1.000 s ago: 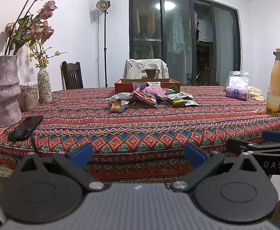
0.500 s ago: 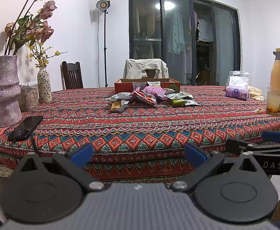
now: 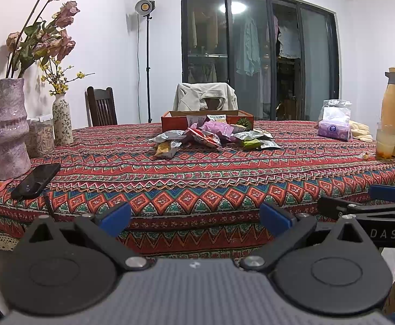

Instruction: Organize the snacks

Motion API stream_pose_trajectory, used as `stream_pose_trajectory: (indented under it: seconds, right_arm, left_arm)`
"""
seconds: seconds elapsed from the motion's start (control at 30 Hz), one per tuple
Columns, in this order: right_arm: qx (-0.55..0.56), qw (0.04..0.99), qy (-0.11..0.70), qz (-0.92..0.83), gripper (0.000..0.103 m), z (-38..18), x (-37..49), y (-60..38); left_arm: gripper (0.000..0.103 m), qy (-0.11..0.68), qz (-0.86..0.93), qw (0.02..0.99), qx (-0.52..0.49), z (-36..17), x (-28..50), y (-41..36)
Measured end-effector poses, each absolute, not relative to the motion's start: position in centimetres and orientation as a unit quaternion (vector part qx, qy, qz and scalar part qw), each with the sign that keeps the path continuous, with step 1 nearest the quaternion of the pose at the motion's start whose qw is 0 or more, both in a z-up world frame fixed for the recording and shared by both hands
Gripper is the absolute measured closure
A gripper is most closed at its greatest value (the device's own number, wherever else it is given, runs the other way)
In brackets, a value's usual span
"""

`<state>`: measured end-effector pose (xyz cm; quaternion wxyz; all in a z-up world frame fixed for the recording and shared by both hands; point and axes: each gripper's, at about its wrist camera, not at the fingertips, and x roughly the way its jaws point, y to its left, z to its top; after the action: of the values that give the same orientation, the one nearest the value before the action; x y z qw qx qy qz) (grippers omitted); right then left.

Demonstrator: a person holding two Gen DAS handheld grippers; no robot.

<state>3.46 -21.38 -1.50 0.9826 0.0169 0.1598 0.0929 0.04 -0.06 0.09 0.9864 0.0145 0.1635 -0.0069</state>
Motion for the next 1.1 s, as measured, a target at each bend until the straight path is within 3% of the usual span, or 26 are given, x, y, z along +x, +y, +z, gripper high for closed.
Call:
stream_pose_trajectory:
  seconds: [0.63, 1.1]
  right_arm:
    - [0.017, 0.983, 0.158, 0.095, 0.0, -1.8, 3.6, -21.3]
    - [0.025, 0.989, 0.128, 0.064, 0.0, -1.5, 10.6, -23.4]
  left_arm:
    - [0.0, 0.175, -0.011, 0.984, 0.02, -0.8, 0.8, 0.0]
    - [0.0, 0.179, 0.026, 0.983, 0.033, 0.6, 9.6, 1.6]
